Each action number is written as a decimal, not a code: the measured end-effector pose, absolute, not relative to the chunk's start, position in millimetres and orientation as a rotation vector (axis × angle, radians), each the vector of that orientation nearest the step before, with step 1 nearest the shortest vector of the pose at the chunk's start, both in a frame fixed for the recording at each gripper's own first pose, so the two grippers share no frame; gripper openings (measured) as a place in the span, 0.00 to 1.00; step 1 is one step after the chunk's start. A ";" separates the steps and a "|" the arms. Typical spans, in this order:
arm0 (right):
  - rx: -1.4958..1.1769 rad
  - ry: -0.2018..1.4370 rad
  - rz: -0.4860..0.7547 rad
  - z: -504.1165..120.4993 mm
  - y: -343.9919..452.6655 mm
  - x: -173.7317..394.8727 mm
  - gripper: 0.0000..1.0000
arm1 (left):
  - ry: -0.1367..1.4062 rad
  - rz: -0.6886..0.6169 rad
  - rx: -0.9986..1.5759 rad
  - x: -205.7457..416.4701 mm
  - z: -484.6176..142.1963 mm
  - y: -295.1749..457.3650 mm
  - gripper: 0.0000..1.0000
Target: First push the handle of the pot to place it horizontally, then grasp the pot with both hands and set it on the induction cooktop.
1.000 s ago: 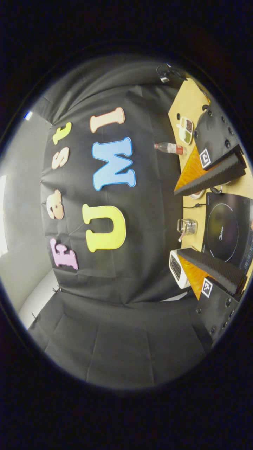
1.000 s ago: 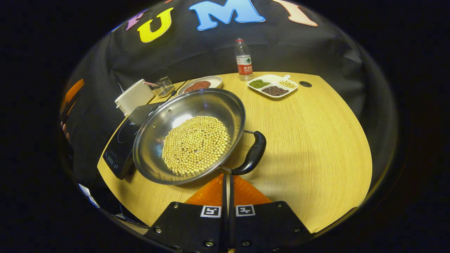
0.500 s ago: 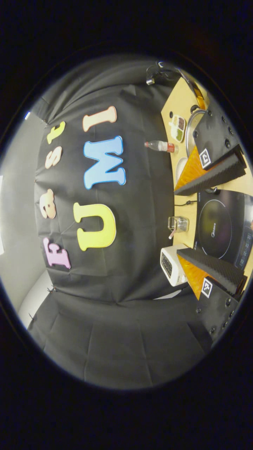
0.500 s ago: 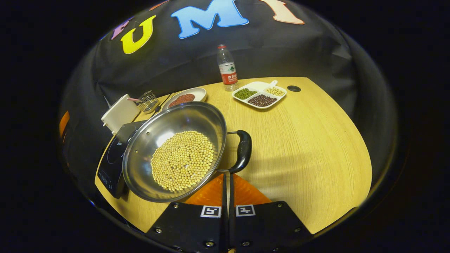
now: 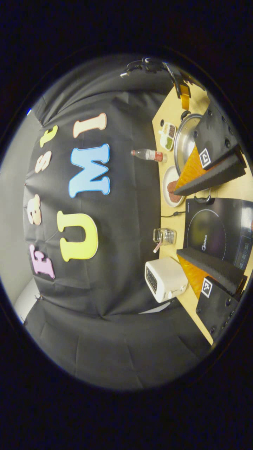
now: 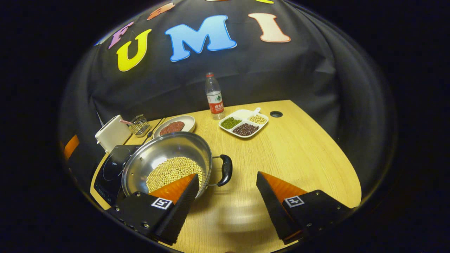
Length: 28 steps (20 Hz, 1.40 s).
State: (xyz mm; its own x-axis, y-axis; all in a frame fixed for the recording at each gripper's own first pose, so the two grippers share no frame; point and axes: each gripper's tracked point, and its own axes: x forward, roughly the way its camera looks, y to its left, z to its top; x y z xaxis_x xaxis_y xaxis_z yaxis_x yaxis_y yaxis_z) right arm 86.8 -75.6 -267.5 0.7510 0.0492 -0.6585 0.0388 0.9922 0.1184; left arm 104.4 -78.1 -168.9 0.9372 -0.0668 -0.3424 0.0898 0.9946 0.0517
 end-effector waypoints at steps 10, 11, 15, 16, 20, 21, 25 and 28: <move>0.077 0.664 0.019 -250.4 -56.9 92.2 1.00 | 0.579 -0.235 0.005 149.6 -263.9 -130.3 0.98; 0.077 0.667 0.019 -252.2 -56.4 93.3 1.00 | 0.601 -0.240 0.003 153.2 -273.7 -132.6 0.94; 0.089 0.691 0.013 -263.7 -54.5 99.7 1.00 | 0.697 -0.242 -0.017 162.7 -313.7 -138.1 0.98; 0.087 0.698 0.010 -267.2 -54.6 102.8 1.00 | 0.722 -0.240 -0.017 164.8 -323.1 -138.8 0.97; 0.079 0.726 0.001 -283.9 -53.2 112.6 1.00 | 0.803 -0.231 -0.012 167.3 -351.9 -139.9 0.98; 0.076 0.735 -0.001 -288.8 -53.5 113.5 1.00 | 0.817 -0.229 -0.008 169.0 -358.6 -140.3 0.98; 0.083 0.765 -0.012 -302.9 -53.0 120.5 1.00 | 0.827 -0.227 0.024 172.9 -363.1 -146.3 0.97; 0.083 0.777 -0.021 -311.7 -54.3 125.8 0.99 | 0.824 -0.218 0.041 176.2 -365.2 -148.9 0.96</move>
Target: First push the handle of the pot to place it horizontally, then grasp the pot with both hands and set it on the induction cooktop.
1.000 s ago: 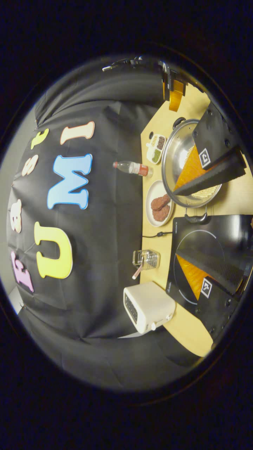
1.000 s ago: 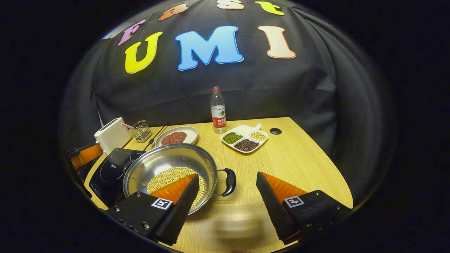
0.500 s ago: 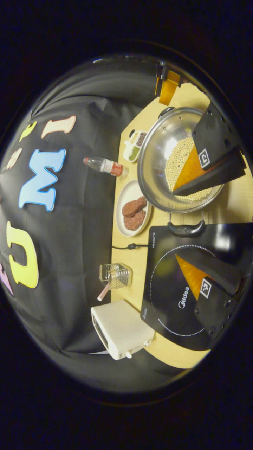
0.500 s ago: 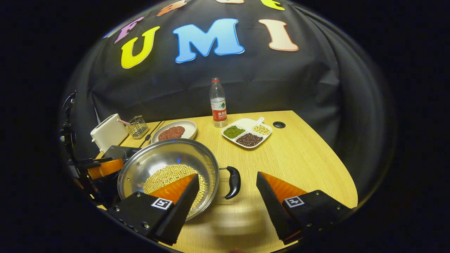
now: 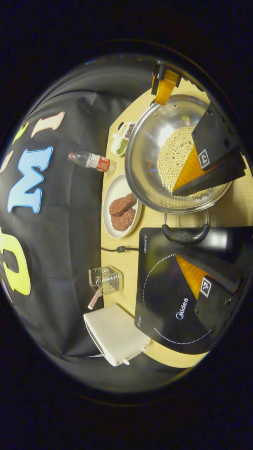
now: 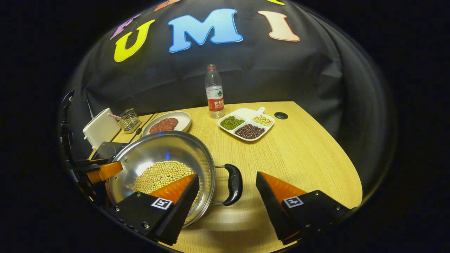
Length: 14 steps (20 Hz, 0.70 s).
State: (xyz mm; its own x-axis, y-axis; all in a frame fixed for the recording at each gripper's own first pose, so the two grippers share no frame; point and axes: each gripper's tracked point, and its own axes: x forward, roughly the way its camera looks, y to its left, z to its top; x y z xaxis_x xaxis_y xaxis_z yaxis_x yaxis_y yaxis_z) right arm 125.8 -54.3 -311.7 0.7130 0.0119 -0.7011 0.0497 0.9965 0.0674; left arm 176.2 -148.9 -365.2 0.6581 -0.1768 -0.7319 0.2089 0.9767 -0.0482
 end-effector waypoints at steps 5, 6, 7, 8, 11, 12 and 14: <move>0.083 0.821 -0.020 -324.3 -51.9 128.5 0.74 | 0.826 -0.187 0.095 177.9 -371.9 -142.6 0.77; 0.082 0.832 -0.023 -328.0 -50.4 130.4 0.69 | 0.818 -0.184 0.088 179.1 -369.2 -142.8 0.65; 0.082 0.846 -0.021 -331.5 -51.0 129.5 0.67 | 0.821 -0.181 0.083 177.2 -369.1 -143.3 0.68; 0.086 0.862 -0.019 -334.3 -49.7 128.9 0.67 | 0.813 -0.181 0.084 178.7 -369.3 -144.1 0.65; 0.098 0.882 -0.018 -337.2 -47.4 130.2 0.60 | 0.808 -0.177 0.095 177.6 -369.9 -143.2 0.71; 0.097 0.885 -0.016 -334.4 -46.8 130.5 0.55 | 0.808 -0.176 0.100 177.0 -369.0 -143.4 0.66; 0.083 0.900 0.001 -335.5 -46.0 130.3 0.49 | 0.813 -0.183 0.114 176.9 -368.6 -143.7 0.58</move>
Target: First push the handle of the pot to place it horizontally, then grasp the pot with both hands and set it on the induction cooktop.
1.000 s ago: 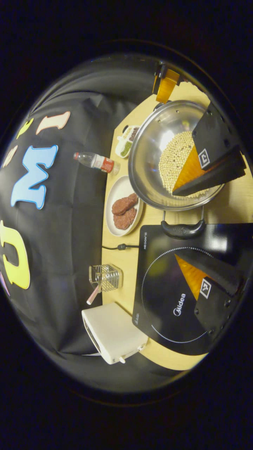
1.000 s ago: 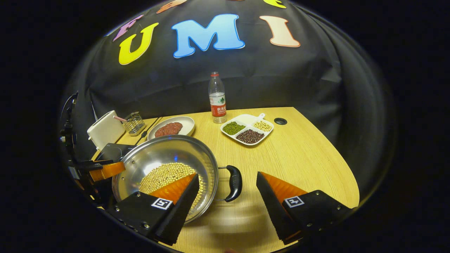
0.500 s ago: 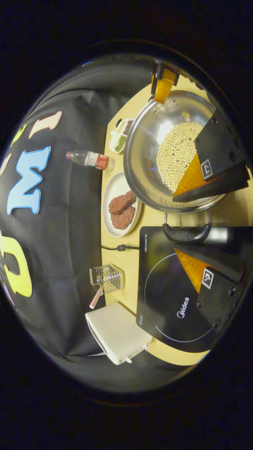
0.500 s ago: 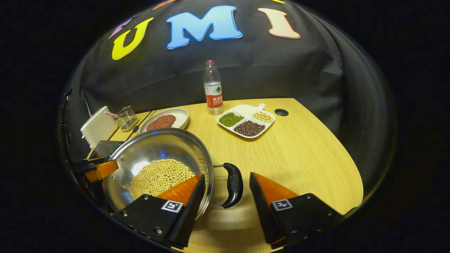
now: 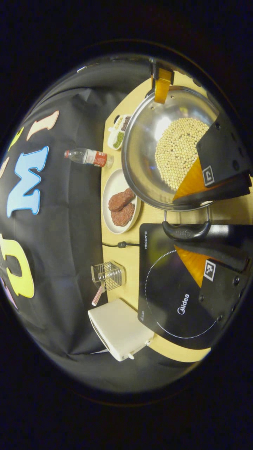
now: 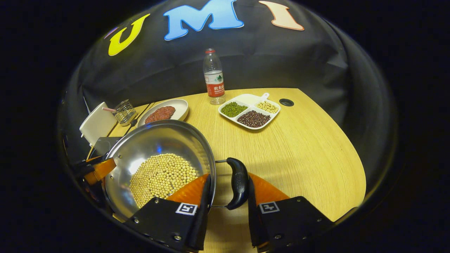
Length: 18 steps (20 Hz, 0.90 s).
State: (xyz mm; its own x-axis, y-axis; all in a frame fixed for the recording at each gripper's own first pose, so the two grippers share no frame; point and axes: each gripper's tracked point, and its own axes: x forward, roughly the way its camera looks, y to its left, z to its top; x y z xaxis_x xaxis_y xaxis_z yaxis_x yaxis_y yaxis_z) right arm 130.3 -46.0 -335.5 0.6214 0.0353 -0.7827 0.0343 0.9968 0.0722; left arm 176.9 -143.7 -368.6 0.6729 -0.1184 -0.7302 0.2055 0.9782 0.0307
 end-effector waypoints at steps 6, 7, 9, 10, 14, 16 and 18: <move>0.038 0.872 -0.002 -327.1 -45.3 133.4 0.41 | 0.792 -0.172 0.083 177.8 -367.3 -145.5 0.59; 0.029 0.864 -0.003 -325.1 -47.1 133.4 0.41 | 0.793 -0.172 0.078 176.8 -367.0 -145.4 0.60; 0.033 0.857 -0.006 -320.5 -49.6 133.3 0.41 | 0.776 -0.175 0.067 178.0 -359.4 -149.4 0.57; 0.034 0.857 -0.007 -317.5 -50.5 133.6 0.41 | 0.775 -0.178 0.070 177.9 -355.5 -151.4 0.61; 0.031 0.841 0.005 -303.7 -48.7 132.3 0.41 | 0.758 -0.162 0.066 174.0 -338.4 -149.2 0.57; 0.023 0.838 0.020 -297.0 -41.1 128.4 0.41 | 0.753 -0.154 0.074 168.8 -330.2 -140.4 0.55; 0.031 0.834 0.021 -291.0 -28.9 123.2 0.41 | 0.745 -0.147 0.073 165.5 -321.9 -127.5 0.57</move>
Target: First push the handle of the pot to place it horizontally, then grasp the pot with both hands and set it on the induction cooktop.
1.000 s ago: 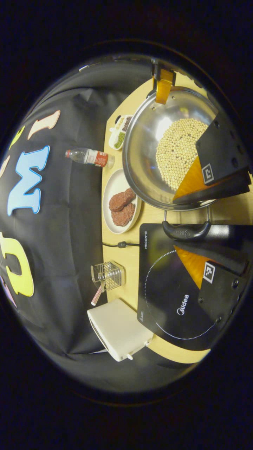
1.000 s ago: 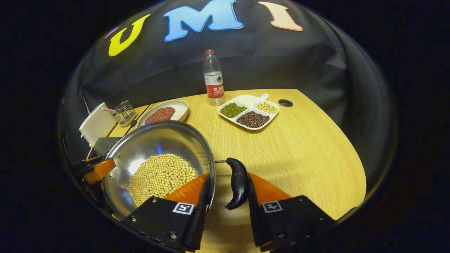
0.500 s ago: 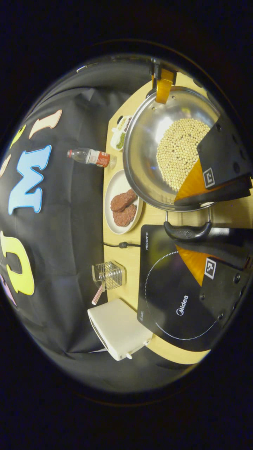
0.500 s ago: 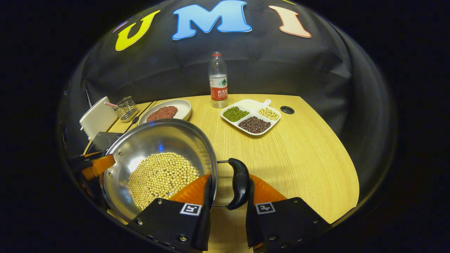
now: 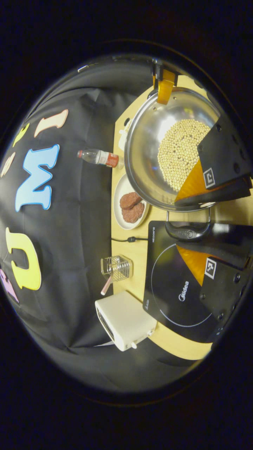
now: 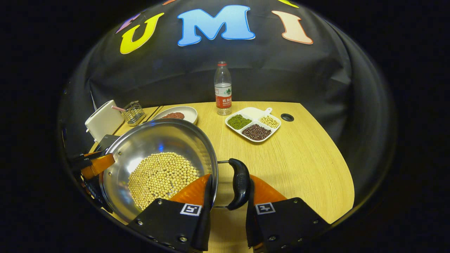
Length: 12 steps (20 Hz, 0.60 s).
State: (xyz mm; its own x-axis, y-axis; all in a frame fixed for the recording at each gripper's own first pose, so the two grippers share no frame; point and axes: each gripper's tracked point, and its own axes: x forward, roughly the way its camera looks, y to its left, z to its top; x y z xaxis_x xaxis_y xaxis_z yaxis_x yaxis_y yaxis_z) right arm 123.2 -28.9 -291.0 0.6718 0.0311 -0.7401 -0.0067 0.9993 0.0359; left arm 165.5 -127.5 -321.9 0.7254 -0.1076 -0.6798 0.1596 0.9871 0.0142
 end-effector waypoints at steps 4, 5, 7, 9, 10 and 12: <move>0.028 0.827 0.011 -278.6 2.2 114.1 0.41 | 0.741 -0.151 0.070 163.4 -313.7 -94.8 0.58; 0.024 0.820 0.008 -275.0 11.3 112.3 0.41 | 0.732 -0.155 0.067 164.8 -310.6 -85.0 0.54; 0.033 0.815 -0.002 -271.0 29.3 110.6 0.41 | 0.723 -0.159 0.066 169.8 -305.3 -66.5 0.61; 0.039 0.812 -0.008 -268.4 48.4 108.0 0.41 | 0.713 -0.166 0.072 174.6 -301.6 -47.5 0.57; 0.041 0.807 -0.009 -266.6 58.3 107.4 0.41 | 0.708 -0.167 0.076 178.1 -300.0 -38.0 0.58; 0.040 0.805 -0.015 -265.2 76.9 105.9 0.41 | 0.704 -0.169 0.081 179.7 -297.0 -18.3 0.57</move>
State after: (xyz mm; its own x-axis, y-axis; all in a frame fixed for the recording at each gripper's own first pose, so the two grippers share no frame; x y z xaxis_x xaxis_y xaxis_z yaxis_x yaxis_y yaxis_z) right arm 105.9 76.9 -265.2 0.6927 0.0014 -0.7212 0.0289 0.9991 0.0297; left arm 179.7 -18.3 -297.0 0.7493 -0.1272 -0.6499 0.1817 0.9832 0.0171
